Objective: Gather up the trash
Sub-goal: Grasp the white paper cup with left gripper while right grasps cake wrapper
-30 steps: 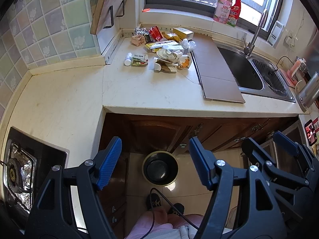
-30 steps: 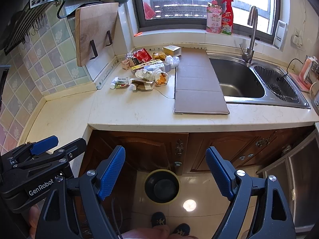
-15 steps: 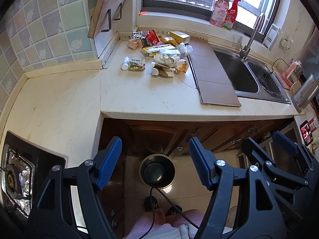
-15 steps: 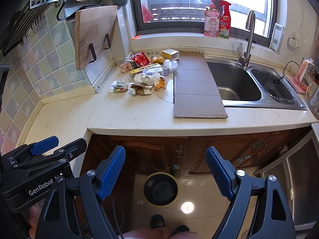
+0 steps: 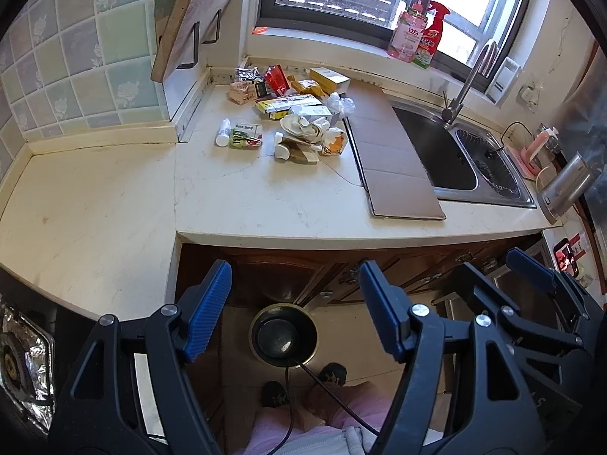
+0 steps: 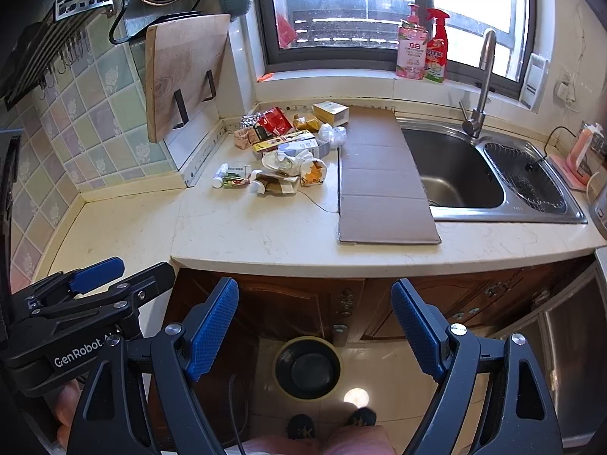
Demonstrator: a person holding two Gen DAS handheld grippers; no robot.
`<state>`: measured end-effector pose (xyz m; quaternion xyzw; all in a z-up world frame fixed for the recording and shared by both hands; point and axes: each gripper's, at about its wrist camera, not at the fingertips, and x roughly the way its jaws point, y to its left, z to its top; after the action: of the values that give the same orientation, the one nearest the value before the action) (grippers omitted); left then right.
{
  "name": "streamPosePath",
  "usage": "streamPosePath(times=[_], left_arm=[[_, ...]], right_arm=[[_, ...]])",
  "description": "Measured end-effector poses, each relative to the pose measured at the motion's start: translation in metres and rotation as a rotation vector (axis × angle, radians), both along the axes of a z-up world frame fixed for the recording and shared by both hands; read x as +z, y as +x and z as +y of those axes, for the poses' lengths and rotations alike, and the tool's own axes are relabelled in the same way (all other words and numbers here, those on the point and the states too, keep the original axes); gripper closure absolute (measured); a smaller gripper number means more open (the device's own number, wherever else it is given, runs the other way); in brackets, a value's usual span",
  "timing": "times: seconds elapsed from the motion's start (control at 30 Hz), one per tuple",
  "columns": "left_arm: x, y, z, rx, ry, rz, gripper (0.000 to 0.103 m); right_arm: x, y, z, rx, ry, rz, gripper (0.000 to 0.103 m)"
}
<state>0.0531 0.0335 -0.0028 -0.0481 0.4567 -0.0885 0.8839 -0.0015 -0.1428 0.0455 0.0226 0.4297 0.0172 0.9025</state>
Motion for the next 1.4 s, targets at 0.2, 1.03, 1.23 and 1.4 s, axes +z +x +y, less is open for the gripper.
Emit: streamPosePath(times=[0.2,1.03,1.23,1.4], left_arm=[[0.001,0.036,0.014,0.063,0.030,-0.037,0.036],[-0.113,0.282,-0.011,0.231,-0.118,0.221,0.036],[-0.144,0.313,-0.015,0.279,-0.140,0.273,0.036],[-0.163,0.323,-0.013,0.301,-0.164,0.298,0.036]], right_arm=[[0.008,0.042,-0.001,0.057,0.012,-0.013,0.018],[-0.140,0.394,-0.041,0.323,0.078,0.229,0.033],[-0.179,0.422,-0.030,0.393,0.110,0.306,0.053],[-0.192,0.432,-0.027,0.433,0.163,0.320,0.058]])
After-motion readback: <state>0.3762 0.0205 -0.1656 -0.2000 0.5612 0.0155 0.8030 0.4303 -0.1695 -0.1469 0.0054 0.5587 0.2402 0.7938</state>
